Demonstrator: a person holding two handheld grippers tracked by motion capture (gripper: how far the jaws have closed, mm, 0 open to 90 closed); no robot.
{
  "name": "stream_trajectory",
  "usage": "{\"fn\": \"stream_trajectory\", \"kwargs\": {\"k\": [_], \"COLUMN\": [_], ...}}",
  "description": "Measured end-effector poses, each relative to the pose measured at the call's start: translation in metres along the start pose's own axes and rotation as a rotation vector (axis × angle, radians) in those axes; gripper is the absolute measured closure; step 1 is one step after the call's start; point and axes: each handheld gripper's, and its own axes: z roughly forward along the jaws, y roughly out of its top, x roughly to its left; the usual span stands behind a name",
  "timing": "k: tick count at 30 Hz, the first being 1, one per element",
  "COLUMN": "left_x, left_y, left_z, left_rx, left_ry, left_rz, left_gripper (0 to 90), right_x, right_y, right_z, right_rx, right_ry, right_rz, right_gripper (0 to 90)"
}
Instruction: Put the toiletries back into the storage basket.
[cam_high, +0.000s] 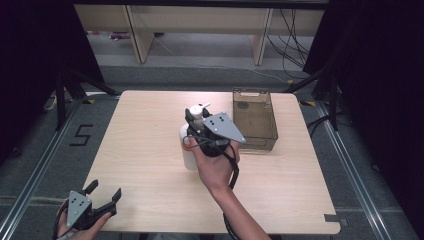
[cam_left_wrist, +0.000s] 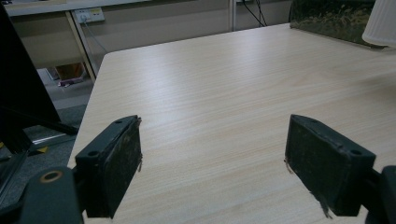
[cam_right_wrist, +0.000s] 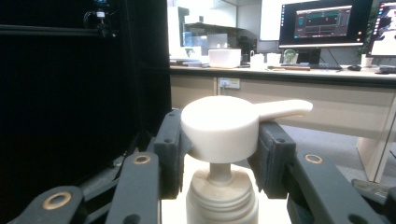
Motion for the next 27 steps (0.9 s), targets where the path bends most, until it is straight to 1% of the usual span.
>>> {"fn": "stream_trajectory", "kwargs": {"k": [7, 8, 9, 11, 12, 14, 16, 17, 18, 19, 21, 22, 23, 24, 25, 27], "left_x": [0.0, 0.0, 0.0, 0.0, 0.0, -0.001, 0.0, 0.0, -0.001, -0.001, 0.0, 0.0, 0.0, 0.0, -0.001, 0.0], "left_y": [0.0, 0.0, 0.0, 0.0, 0.0, -0.001, 0.0, 0.0, 0.0, 0.0, 0.0, 0.0, 0.0, 0.0, -0.001, 0.0], "left_z": [0.0, 0.0, 0.0, 0.0, 0.0, 0.001, 0.001, 0.001, 0.001, 0.001, 0.001, 0.0, 0.0, 0.0, 0.001, 0.001], "left_rx": [-0.001, 0.0, -0.001, 0.001, 0.001, -0.003, -0.004, -0.004, -0.004, -0.004, -0.005, 0.001, 0.001, 0.0, -0.004, -0.004], "left_ry": [0.0, 0.001, 0.001, 0.002, 0.002, 0.001, 0.001, 0.001, 0.001, 0.001, 0.002, 0.004, 0.004, 0.003, 0.002, 0.002], "left_rz": [0.001, 0.0, 0.0, -0.001, 0.0, -0.008, -0.005, -0.006, -0.005, -0.005, -0.005, 0.001, 0.001, 0.001, -0.007, -0.005], "left_gripper": [17.7, 17.7, 17.7, 17.7, 17.7, 17.7, 17.7, 17.7, 17.7, 17.7, 17.7, 17.7, 17.7, 17.7, 17.7, 17.7], "right_x": [-0.008, -0.01, -0.011, -0.014, -0.016, -0.019, -0.021, -0.021, -0.023, -0.024, -0.026, -0.028, -0.028, -0.029, -0.029, -0.031], "right_y": [0.001, 0.001, 0.001, 0.002, 0.002, 0.003, 0.003, 0.003, 0.003, 0.002, 0.002, 0.002, 0.002, 0.002, 0.002, 0.003], "right_z": [-0.005, -0.005, -0.006, -0.008, -0.009, -0.011, -0.012, -0.013, -0.014, -0.014, -0.016, -0.017, -0.017, -0.018, -0.018, -0.02], "right_rx": [-0.003, -0.005, -0.006, 0.0, -0.007, -0.003, -0.003, -0.004, -0.005, -0.002, -0.004, -0.01, -0.01, -0.006, -0.006, -0.011], "right_ry": [-0.014, -0.02, -0.017, -0.029, -0.036, -0.039, -0.047, -0.045, -0.053, -0.049, -0.057, -0.067, -0.067, -0.061, -0.061, -0.067], "right_rz": [-0.001, -0.014, -0.007, -0.007, -0.014, -0.002, -0.011, -0.001, -0.009, 0.0, -0.001, -0.013, -0.013, -0.002, -0.002, -0.006], "right_gripper": [59.9, 59.9, 59.9, 59.9, 59.9, 59.9, 59.9, 59.9, 59.9, 59.9, 59.9, 59.9, 59.9, 59.9, 59.9, 59.9]}}
